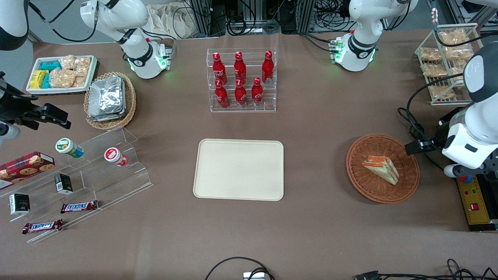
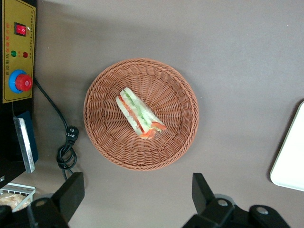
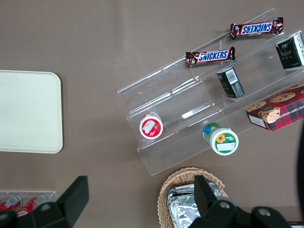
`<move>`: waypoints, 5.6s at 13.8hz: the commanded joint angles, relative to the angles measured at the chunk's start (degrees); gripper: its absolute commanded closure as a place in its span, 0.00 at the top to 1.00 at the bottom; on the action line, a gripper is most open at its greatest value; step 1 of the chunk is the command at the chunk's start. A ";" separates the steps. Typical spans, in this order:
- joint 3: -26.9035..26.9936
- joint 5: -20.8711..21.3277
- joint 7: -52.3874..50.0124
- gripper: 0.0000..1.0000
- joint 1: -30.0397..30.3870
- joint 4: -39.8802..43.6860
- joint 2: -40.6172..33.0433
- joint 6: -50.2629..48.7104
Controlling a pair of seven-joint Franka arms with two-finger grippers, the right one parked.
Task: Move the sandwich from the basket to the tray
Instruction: 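Move the left gripper down over the wrapped sandwich in the wicker basket, then close the left gripper on the sandwich and lift it from the basket, then carry the held sandwich with the left gripper over the cream tray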
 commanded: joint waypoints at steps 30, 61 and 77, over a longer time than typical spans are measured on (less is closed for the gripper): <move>0.71 0.46 -40.15 1.00 3.02 -19.59 10.26 28.26; -3.68 3.44 -29.95 0.00 -2.93 0.86 7.88 2.63; -12.30 3.94 -25.30 0.00 -26.24 5.20 22.27 17.34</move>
